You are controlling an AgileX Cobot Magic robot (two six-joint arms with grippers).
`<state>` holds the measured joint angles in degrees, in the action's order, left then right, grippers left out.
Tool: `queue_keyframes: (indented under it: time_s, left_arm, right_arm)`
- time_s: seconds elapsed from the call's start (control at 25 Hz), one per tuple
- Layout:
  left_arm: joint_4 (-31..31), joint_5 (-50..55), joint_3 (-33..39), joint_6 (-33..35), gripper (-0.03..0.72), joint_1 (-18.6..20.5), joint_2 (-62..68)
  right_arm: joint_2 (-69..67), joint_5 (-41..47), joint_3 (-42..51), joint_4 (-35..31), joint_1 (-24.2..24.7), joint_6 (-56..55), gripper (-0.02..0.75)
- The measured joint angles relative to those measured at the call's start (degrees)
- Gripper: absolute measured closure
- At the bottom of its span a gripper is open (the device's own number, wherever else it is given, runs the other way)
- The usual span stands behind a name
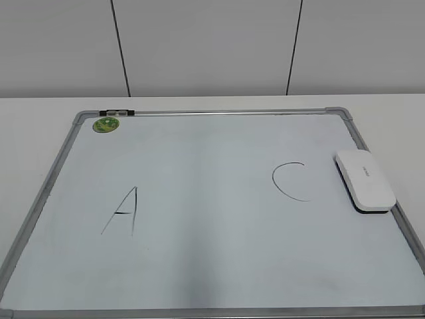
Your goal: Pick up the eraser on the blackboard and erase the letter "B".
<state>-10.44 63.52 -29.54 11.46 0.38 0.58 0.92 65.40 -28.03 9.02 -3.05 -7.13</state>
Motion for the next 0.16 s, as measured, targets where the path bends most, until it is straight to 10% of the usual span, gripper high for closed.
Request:
queue_keyframes:
  time_s: [0.16]
  left_arm:
    - [0.0, 0.0, 0.0, 0.0, 0.444, 0.0, 0.0]
  right_arm:
    - [0.0, 0.0, 0.0, 0.0, 0.0, 0.0, 0.151]
